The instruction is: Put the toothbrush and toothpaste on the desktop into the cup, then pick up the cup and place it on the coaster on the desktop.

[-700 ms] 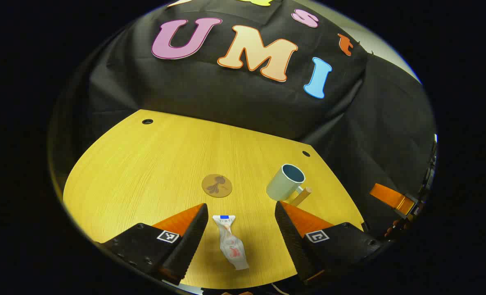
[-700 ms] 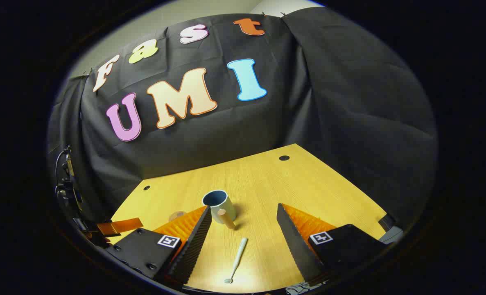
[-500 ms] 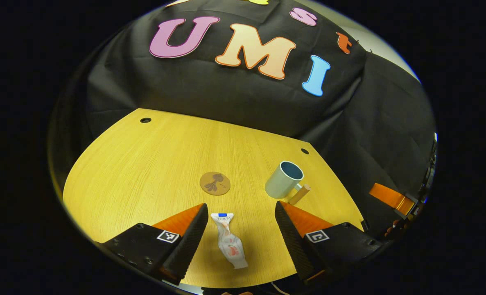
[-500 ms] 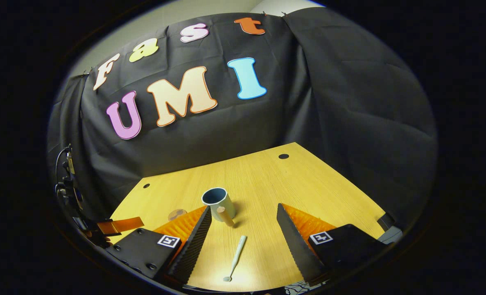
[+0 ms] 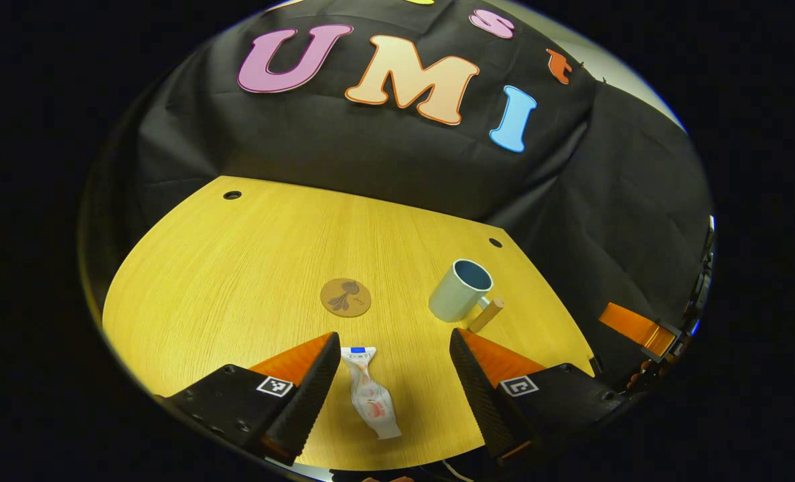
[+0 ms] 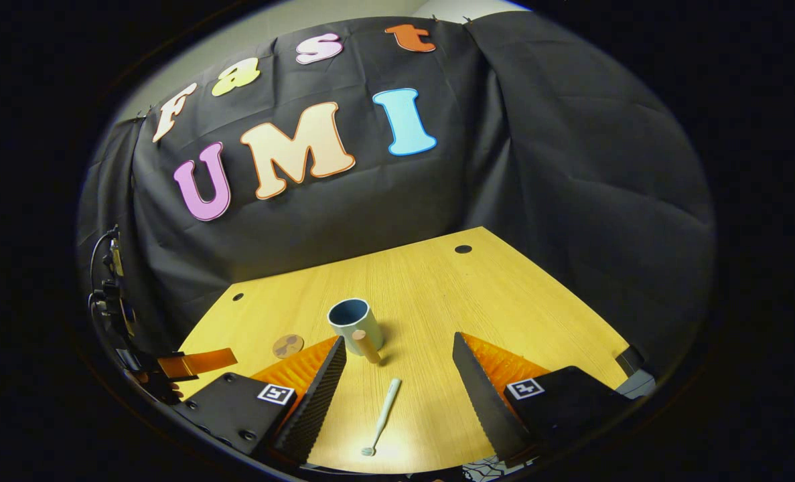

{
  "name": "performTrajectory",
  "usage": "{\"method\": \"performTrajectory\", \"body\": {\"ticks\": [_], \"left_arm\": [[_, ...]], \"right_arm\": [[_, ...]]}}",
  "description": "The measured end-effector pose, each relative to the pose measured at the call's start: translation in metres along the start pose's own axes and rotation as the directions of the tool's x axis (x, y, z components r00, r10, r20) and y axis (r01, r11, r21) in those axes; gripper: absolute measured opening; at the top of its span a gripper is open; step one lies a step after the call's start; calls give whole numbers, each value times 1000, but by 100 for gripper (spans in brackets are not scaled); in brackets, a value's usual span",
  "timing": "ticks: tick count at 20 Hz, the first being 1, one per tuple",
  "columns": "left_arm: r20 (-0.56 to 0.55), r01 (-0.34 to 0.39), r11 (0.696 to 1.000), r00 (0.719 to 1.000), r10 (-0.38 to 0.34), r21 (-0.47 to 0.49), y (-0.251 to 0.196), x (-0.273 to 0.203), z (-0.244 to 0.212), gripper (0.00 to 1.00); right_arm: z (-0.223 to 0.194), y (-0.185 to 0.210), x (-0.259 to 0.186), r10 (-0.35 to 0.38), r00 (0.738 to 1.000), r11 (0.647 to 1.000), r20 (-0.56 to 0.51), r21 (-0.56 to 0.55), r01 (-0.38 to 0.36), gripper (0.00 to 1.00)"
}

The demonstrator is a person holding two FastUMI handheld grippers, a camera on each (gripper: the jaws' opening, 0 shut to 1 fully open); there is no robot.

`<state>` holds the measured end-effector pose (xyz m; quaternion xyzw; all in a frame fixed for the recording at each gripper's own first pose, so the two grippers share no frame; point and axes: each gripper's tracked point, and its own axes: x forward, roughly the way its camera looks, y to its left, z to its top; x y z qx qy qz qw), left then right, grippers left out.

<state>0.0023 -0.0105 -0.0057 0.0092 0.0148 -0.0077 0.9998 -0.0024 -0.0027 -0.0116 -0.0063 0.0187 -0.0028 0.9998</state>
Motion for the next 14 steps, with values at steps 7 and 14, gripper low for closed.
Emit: {"method": "performTrajectory", "body": {"ticks": [7,14], "left_arm": [[-14,-2,1000,1000,2,-2,5,1,-4,95],[-50,20,1000,999,-19,10,19,1,-25,96]], "right_arm": [[-14,6,6,2,998,1000,-60,-18,-4,99],[-51,20,12,10,981,997,-193,-71,-24,99]]}}
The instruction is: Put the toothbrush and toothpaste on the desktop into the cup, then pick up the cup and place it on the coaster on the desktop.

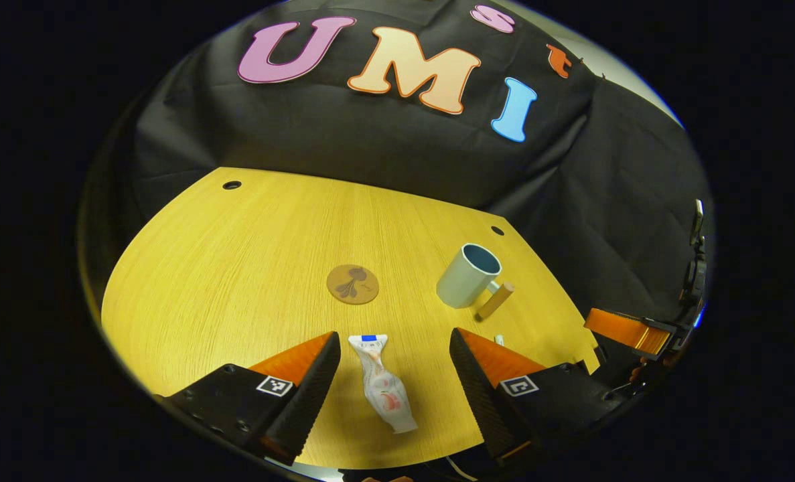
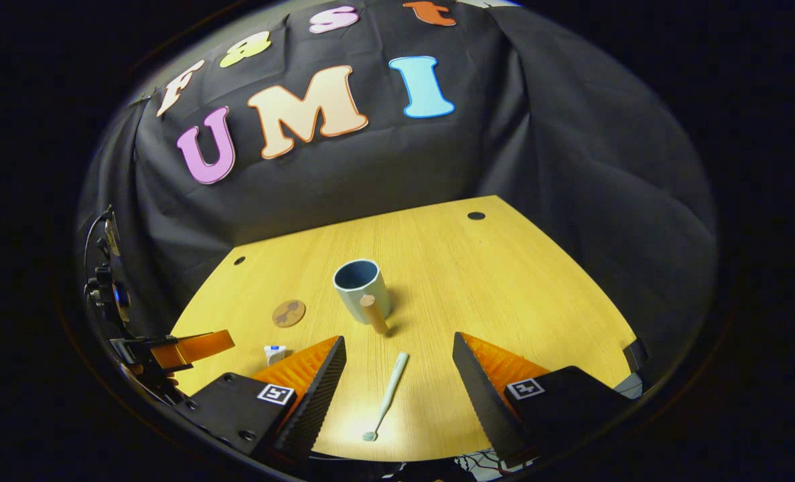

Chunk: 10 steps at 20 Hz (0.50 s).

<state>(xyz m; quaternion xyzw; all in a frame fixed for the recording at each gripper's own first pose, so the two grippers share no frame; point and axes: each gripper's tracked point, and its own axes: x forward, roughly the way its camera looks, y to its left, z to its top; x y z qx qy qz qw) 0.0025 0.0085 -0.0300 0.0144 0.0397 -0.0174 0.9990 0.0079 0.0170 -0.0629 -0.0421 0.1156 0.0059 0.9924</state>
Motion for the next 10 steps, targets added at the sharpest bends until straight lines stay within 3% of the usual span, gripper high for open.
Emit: {"method": "performTrajectory", "body": {"ticks": [3,5,10], "left_arm": [[-19,5,1000,1000,-5,-3,8,2,-11,96],[-28,0,1000,1000,-1,-9,14,-1,-19,96],[-50,-50,998,998,48,-41,37,-10,-38,95]], "right_arm": [[-12,9,4,7,999,1000,-36,-26,-8,95],[-24,14,7,16,997,999,-76,-45,-19,99],[-51,31,18,56,981,994,-185,-78,-71,95]]}}
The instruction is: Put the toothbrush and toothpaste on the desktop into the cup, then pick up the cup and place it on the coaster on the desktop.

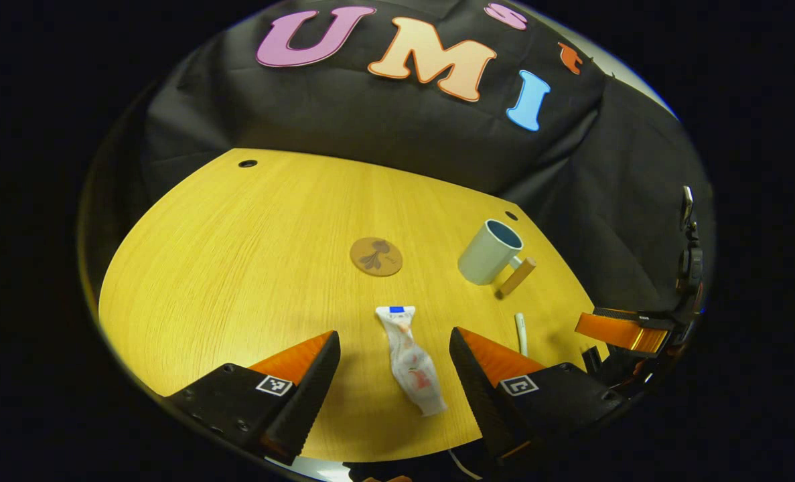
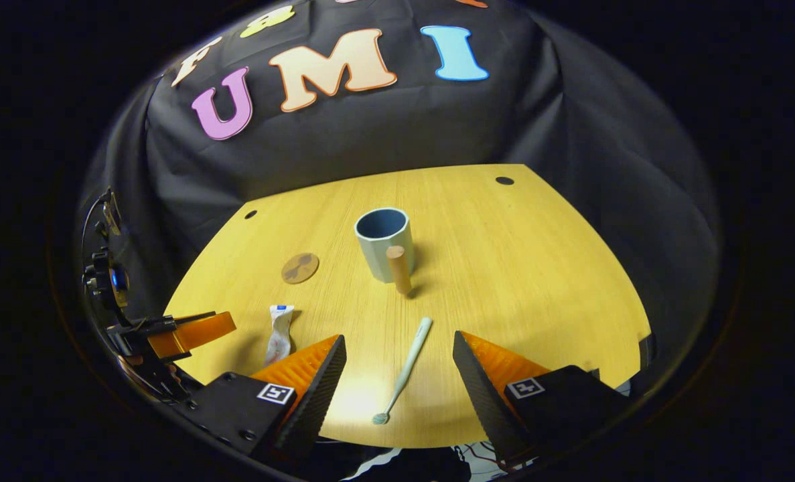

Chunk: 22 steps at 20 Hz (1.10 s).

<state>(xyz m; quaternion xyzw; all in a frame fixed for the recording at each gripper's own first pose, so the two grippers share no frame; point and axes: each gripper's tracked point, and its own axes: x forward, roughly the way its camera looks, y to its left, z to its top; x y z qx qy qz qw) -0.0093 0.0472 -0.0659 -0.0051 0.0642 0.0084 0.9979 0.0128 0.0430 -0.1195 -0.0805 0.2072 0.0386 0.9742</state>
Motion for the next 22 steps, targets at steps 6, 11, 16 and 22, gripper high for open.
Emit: {"method": "performTrajectory", "body": {"ticks": [6,11,16,22], "left_arm": [[-10,-68,997,998,67,-39,27,-15,-15,95],[-24,-122,991,992,121,-55,48,-23,-23,96],[-39,-162,984,986,160,-67,62,-27,-30,96],[-46,-192,979,981,189,-66,71,-26,-29,96]], "right_arm": [[-26,11,37,-22,985,994,-172,-110,3,95],[-30,13,70,-46,961,991,-272,-130,10,99],[-29,-2,95,-87,933,995,-350,-84,62,99],[-38,-16,110,-93,883,995,-460,-18,96,91]]}}
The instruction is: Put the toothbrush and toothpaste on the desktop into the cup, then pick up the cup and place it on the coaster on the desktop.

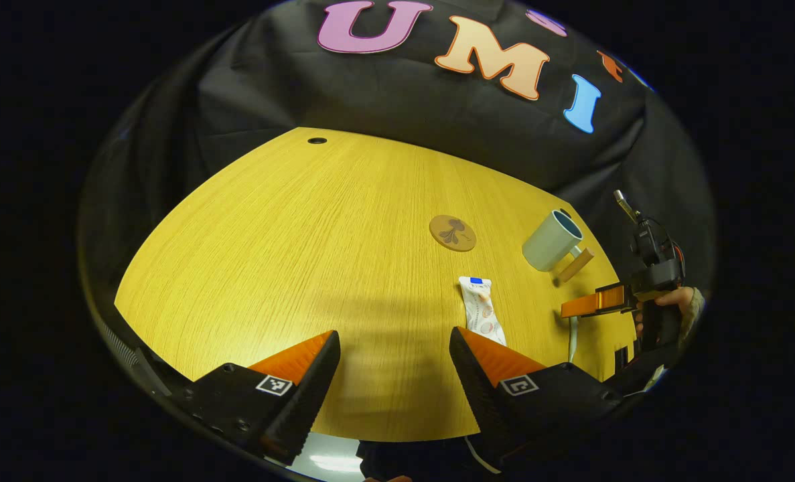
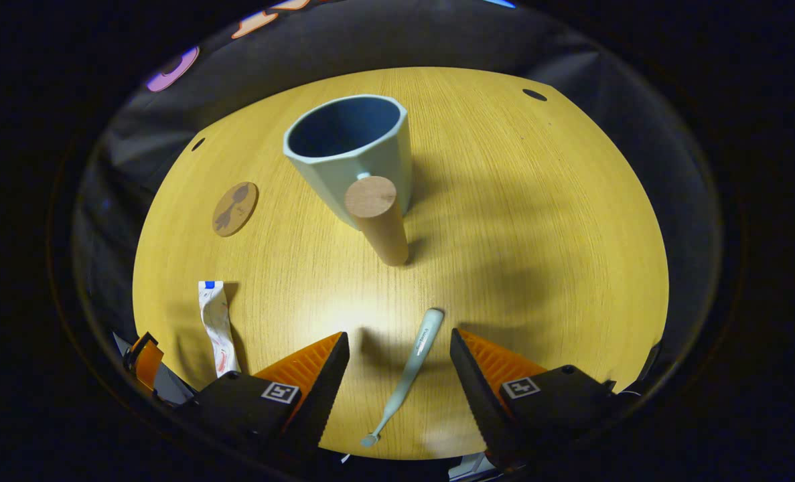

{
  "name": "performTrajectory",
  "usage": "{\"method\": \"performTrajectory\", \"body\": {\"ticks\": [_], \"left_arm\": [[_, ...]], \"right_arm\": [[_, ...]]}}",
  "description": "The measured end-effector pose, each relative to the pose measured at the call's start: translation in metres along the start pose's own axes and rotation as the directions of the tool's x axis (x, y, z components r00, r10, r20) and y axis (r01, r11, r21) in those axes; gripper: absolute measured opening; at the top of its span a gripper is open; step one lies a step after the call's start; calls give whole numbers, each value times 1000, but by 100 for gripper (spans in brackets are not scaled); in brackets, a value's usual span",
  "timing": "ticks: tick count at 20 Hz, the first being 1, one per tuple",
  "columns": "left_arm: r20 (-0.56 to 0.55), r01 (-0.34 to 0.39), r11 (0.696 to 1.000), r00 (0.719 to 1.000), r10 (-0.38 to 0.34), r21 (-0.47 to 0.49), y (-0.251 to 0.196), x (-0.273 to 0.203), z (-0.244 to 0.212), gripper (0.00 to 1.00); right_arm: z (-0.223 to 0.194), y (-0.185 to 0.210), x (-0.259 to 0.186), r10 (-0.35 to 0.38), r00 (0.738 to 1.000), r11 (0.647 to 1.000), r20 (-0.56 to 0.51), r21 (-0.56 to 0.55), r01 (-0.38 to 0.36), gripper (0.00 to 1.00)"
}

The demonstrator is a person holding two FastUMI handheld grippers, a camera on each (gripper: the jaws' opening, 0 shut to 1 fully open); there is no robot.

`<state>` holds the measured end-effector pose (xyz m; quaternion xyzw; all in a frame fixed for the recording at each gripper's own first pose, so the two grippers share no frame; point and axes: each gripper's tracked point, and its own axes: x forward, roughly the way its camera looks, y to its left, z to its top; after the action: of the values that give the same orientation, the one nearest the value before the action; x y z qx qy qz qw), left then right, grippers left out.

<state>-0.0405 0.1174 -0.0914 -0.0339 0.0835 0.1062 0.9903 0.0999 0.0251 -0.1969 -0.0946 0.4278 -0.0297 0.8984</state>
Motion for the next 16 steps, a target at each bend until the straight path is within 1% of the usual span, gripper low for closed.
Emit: {"method": "performTrajectory", "body": {"ticks": [1,2,3,4,5,6,7,8,9,11,12,13,14,15,16], "left_arm": [[-1,-4,1000,1000,4,1,0,1,0,96],[2,-6,1000,1000,6,1,0,2,1,96],[2,-3,1000,1000,3,1,-1,2,2,96],[2,-1,1000,1000,1,2,-2,2,2,95],[-2,2,1000,1000,-2,3,-3,2,2,95],[-7,6,1000,1000,-6,3,-5,4,1,95],[-11,8,1000,1000,-8,5,-7,5,1,95],[-13,10,1000,1000,-9,5,-9,7,1,95],[-14,12,1000,1000,-12,6,-12,9,2,95],[-15,18,1000,1000,-17,6,-16,11,3,95],[-19,21,1000,1000,-21,7,-18,13,2,95],[-25,24,1000,999,-24,7,-20,14,2,95],[-28,25,1000,999,-25,6,-21,14,1,94],[-29,25,1000,999,-25,3,-22,15,1,95],[-31,24,1000,999,-24,0,-23,16,1,95]], "right_arm": [[0,-4,1,-4,1000,1000,-8,4,4,89],[0,-7,3,-11,1000,1000,-18,7,11,82],[-2,-10,4,-19,1000,1000,-25,5,19,87],[-3,-12,4,-18,999,1000,-30,3,18,80],[-5,-12,5,-16,999,1000,-45,1,17,81],[-7,-14,6,-21,998,1000,-57,-6,20,78],[-7,-15,6,-23,999,1000,-48,-17,22,70],[-7,-16,6,-29,998,999,-53,-23,28,66],[-7,-17,7,-36,998,999,-48,-27,35,52],[-8,-22,8,-54,997,998,-52,-39,52,49],[-9,-25,8,-71,996,996,-54,-50,69,43],[-8,-25,9,-73,996,996,-48,-57,70,25],[-8,-25,6,-71,996,996,-50,-58,68,27],[-8,-26,7,-70,996,996,-49,-60,67,19],[-6,-26,-2,-67,997,996,-49,-57,64,19]]}}
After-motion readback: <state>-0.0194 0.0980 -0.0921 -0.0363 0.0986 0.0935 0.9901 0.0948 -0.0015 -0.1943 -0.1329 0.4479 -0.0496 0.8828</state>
